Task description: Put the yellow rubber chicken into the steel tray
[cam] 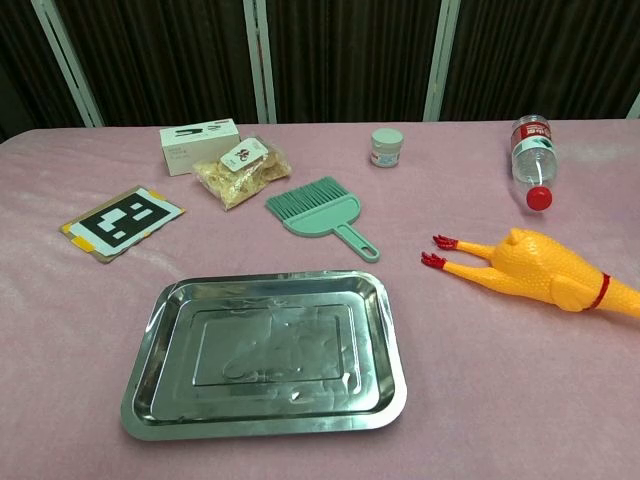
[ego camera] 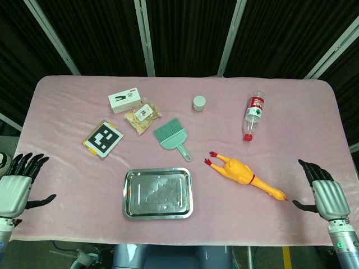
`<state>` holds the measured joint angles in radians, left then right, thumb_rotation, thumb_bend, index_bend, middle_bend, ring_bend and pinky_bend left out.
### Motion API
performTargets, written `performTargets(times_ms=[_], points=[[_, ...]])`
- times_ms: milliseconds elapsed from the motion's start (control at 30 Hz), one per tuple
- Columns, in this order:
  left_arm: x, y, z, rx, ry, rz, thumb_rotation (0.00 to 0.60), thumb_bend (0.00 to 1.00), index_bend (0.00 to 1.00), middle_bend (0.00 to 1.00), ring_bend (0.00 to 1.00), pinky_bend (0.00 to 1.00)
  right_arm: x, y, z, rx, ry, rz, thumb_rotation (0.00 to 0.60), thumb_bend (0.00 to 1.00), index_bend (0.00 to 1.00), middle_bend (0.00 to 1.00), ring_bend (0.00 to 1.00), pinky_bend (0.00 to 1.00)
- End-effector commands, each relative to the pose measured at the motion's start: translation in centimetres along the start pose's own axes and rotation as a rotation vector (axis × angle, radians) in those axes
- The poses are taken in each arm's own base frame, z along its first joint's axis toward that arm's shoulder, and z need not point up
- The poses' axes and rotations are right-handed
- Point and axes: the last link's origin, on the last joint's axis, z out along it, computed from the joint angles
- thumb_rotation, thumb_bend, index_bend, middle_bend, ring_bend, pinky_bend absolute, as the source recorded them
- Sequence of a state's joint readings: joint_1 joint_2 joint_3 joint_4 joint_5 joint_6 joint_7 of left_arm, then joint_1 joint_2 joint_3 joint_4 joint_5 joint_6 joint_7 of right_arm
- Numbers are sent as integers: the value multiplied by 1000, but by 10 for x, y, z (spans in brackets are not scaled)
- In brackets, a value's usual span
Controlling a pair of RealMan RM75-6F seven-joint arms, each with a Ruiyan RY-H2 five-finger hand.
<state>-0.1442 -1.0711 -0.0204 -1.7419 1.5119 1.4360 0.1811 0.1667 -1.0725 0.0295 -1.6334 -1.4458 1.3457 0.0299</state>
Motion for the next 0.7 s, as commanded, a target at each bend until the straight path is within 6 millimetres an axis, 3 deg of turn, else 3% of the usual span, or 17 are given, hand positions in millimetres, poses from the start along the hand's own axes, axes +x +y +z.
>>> performTargets(times_ms=[33,700], points=[[0,1,2,0,-2,1,600,13,123,102,39,42,0,-1,2,0,-1,1,600,100,5,155,128,188],[2,3,6,-7,2,6,600,13,123,101,39,42,2,-3,3,-1,8,-3,600,129,5,156,128,200]])
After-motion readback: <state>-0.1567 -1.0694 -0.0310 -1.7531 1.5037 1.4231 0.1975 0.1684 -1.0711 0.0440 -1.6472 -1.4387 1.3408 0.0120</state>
